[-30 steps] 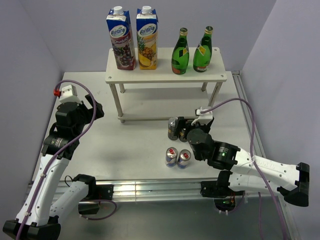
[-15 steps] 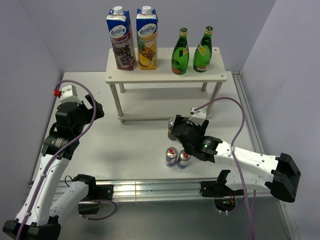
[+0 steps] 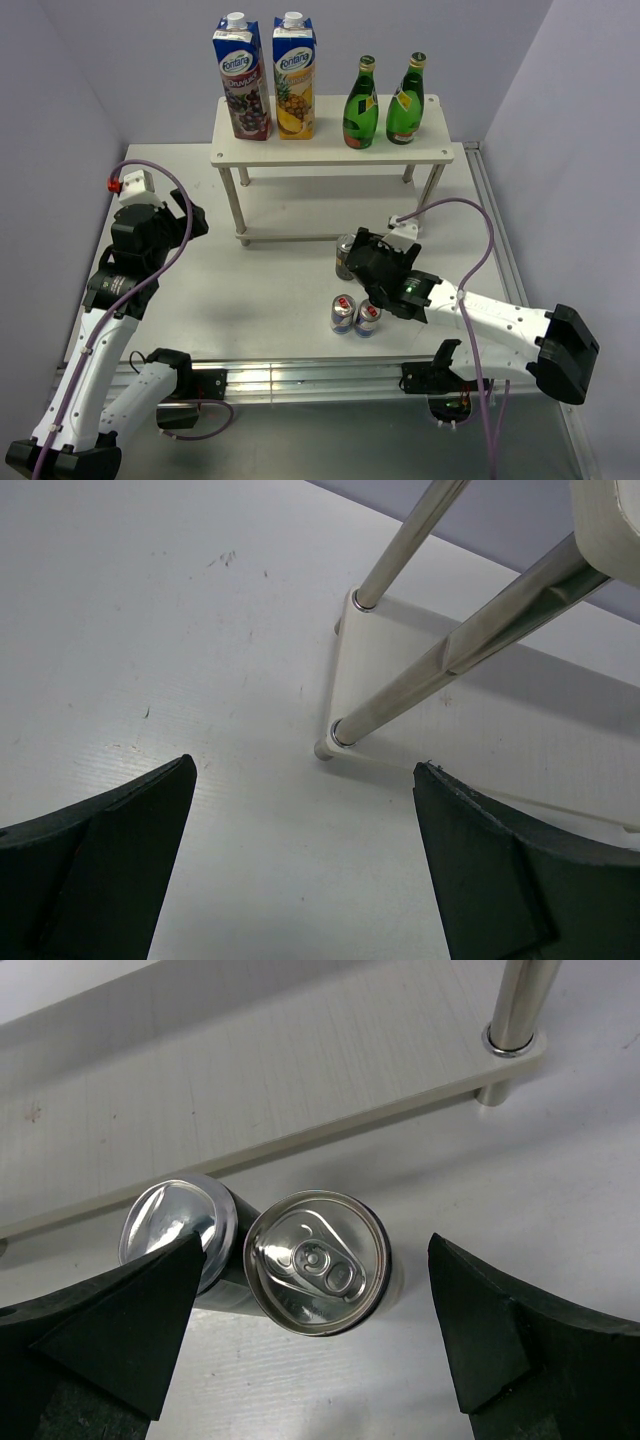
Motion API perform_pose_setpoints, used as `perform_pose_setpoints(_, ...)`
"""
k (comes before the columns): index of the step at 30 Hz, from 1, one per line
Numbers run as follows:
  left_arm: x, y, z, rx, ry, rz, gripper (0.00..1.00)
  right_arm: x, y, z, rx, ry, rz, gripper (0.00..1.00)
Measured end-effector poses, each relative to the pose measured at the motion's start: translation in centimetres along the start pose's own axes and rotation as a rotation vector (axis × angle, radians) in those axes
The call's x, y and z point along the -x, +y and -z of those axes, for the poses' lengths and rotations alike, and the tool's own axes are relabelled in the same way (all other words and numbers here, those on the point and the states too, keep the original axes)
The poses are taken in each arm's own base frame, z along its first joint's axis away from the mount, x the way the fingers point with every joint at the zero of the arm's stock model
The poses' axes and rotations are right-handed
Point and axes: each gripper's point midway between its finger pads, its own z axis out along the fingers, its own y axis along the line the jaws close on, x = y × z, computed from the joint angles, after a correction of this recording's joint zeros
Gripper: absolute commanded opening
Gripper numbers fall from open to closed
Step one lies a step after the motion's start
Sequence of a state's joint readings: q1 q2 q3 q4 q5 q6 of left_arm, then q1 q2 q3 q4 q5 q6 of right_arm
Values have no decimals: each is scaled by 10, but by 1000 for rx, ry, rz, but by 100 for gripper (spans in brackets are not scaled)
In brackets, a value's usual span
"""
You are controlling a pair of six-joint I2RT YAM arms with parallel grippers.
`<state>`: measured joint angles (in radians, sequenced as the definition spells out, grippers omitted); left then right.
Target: Place and organize the beverage onto the shelf
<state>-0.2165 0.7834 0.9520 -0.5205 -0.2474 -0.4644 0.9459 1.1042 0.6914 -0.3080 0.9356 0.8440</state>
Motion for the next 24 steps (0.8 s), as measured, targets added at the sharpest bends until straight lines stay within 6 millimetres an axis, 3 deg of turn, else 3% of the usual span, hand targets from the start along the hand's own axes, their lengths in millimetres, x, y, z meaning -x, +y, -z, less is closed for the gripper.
perform_pose_setpoints(8,0,0,0,0,0,0,97,-1,-3,0,-11,-2,-41,100)
perform_pose_setpoints(14,-1,0,-1,2,5,-1,97,-3,-18,7,4,2,-35,100)
perform_pose_setpoints(24,-3,0,-3,6,13,-4,97,-1,-17,14,59,15,-21,100)
